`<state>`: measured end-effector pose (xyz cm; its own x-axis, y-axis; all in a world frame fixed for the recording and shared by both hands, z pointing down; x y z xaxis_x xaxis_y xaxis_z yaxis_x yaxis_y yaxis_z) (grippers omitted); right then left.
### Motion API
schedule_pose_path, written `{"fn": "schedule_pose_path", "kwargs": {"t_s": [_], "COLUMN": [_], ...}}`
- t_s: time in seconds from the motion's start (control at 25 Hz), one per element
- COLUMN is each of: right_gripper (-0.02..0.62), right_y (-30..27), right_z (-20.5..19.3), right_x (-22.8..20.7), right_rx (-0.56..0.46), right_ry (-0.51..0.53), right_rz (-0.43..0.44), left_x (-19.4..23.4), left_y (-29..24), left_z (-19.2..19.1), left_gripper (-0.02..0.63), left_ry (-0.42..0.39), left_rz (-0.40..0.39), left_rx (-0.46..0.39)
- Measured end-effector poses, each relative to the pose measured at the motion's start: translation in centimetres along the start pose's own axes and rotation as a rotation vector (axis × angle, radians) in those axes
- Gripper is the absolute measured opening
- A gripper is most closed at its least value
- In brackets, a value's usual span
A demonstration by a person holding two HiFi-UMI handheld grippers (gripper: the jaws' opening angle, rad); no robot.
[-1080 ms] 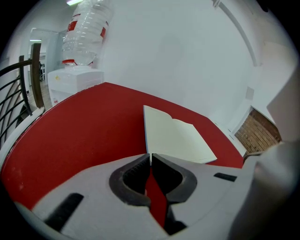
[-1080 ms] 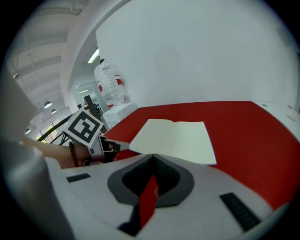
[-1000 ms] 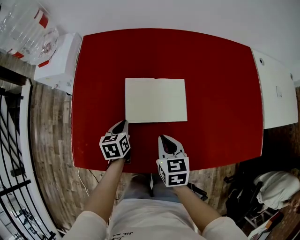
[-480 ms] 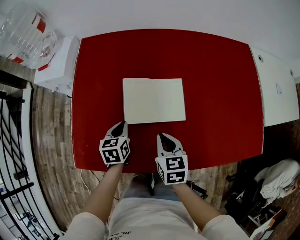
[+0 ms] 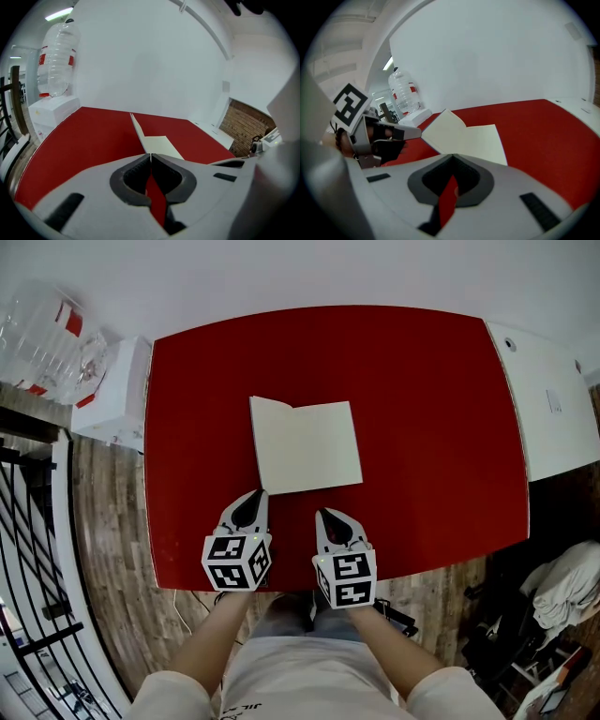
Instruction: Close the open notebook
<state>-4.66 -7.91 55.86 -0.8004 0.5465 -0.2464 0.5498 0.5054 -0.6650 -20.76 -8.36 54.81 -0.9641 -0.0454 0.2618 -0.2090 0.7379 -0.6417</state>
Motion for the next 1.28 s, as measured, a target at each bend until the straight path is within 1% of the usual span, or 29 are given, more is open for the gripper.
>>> {"fn": "schedule_pose_path", "kwargs": {"t_s": [0.28, 0.4, 0.56, 0.76, 0.92, 1.16, 1.28], "right_gripper": [0.003, 0.005, 0.004, 0.003, 0.004, 0.005, 0.003], "right_y": [1.5, 2.1, 3.0, 4.2, 4.6, 6.1, 6.6], "right_z": [0.0, -0.3, -1.0, -2.1, -3.1, -5.1, -5.9], "right_x": [-1.6, -2.9, -4.6, -6.7, -7.9, -11.5, -12.6], "right_rx": [-0.024, -0.031, -0.034, -0.032, -0.026, -0.017, -0.017], "right_ry": [-0.032, -0.048, -0.075, -0.109, -0.131, -0.172, -0.194], "right_rz": [-0.021, -0.038, -0.068, -0.096, -0.122, -0.16, -0.173], "left_x": [-5.3, -7.7, -10.2, -13.0, -14.3, -16.7, -17.2], "left_y": [-1.2, -2.4, -4.1, -6.3, -8.0, -11.2, -12.6], "left_z": [1.8, 2.1, 2.0, 1.5, 0.8, -0.9, -2.0], "left_gripper": [0.014, 0.014, 0.014, 0.013, 0.014, 0.014, 0.014], "left_ry": [-0.068, -0.12, -0.158, -0.207, -0.248, -0.276, -0.297], "left_rz": [-0.096, -0.122, -0.151, -0.167, -0.168, -0.159, -0.148], "left_rx": [-0.003, 0.006, 0.022, 0.053, 0.081, 0.12, 0.145]}}
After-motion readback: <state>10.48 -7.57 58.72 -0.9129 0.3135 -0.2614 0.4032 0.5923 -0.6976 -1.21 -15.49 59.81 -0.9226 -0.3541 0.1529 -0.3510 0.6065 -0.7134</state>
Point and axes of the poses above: the fingertips, and each gripper's own axes: y backward along the fingers, x to its left, z out of its top, the point moved 5 cm from there along y, backward along the fingers, and after that the axes turned 4 degrees about x, right-handed, at the moved point
